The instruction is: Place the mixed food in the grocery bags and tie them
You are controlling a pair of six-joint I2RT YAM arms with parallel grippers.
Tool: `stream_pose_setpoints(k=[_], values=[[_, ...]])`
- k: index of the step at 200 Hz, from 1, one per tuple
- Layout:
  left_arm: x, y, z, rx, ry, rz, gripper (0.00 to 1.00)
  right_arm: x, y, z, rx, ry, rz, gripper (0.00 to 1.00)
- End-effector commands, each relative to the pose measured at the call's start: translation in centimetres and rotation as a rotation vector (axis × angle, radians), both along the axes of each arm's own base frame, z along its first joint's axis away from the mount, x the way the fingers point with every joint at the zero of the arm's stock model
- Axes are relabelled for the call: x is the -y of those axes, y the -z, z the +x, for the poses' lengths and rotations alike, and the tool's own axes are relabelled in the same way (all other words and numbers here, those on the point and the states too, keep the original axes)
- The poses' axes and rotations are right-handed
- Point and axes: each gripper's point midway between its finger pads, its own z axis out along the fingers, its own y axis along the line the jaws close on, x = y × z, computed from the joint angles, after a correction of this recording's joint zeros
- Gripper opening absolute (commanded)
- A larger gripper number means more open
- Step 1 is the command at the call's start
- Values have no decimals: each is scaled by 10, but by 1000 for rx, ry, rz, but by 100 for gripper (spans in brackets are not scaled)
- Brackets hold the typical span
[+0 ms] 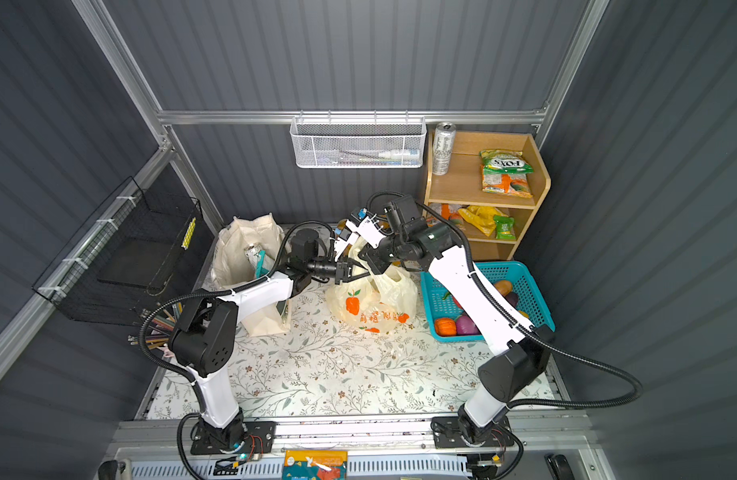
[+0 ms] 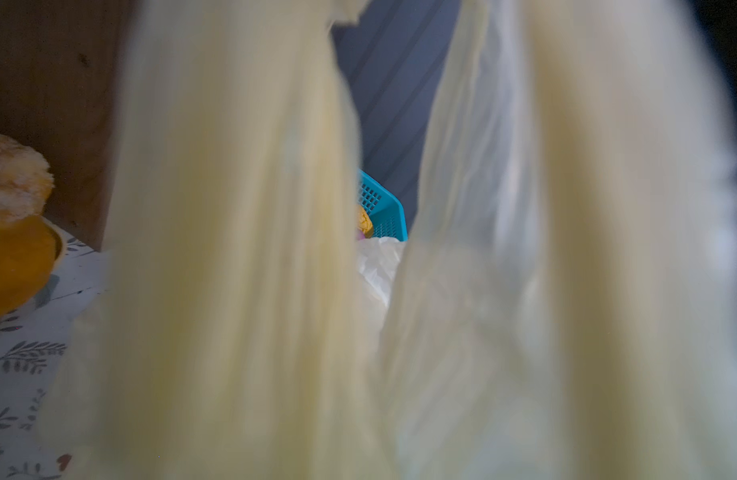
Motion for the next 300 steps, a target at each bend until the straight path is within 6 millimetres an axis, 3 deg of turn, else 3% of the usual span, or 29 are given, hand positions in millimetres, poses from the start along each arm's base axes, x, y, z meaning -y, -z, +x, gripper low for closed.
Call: stream_pose_setpoints(k=[1,18,34,70,116,171,219,260,300], values=[[-2,-26,-16,81,109,-64,2,1,-6,11,47,-5,1,0],[-4,-25,-19,110,105,-49,7,1,-2,15,39,-1,15,0],[-8,-19,-21,149,86,-4,22,-2,1,16,29,-4,27,0],[-15,-23,-29,209,104,34,37,-4,6,17,32,2,49,0],[-13,-37,-33,194,160,-25,38,-9,16,10,-8,-11,82,0],[-13,-30,-33,175,173,-22,41,-28,16,-5,-21,-63,107,0],[-14,-29,-31,197,151,-22,41,-30,10,-23,-53,-71,175,0],[-16,-33,-20,238,64,-52,42,-32,29,-26,-131,-43,196,0],[-16,-38,-11,247,7,-99,39,-36,27,-29,-152,-40,233,0]])
